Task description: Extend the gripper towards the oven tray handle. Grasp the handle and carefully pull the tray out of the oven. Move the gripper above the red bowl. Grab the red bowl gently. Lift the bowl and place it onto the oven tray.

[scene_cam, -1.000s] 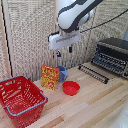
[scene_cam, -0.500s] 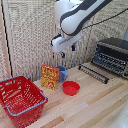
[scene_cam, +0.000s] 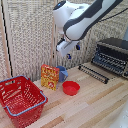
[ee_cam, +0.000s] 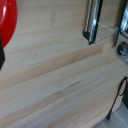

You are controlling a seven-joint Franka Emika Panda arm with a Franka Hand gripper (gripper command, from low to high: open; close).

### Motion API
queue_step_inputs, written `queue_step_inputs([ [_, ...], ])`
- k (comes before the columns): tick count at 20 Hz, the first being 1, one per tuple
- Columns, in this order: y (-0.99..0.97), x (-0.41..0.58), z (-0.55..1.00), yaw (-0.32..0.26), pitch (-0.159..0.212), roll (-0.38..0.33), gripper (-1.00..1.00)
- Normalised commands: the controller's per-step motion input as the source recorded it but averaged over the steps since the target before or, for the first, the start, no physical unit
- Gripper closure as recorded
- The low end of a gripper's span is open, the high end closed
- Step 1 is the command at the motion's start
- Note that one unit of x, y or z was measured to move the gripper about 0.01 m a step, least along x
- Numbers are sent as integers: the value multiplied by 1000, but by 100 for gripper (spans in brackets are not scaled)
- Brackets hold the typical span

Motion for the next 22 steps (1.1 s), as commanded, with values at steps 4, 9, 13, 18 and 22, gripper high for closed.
queue_step_inputs([
  [4,-433,16,-331,156,-5,-292,-100],
  [9,-481,-19,-174,105,-30,-327,-100],
  [13,-625,-167,-27,31,-25,-322,-100],
  [18,-726,-234,-108,1,-28,-292,-100],
  [22,-713,-84,-186,30,-31,-229,-100],
])
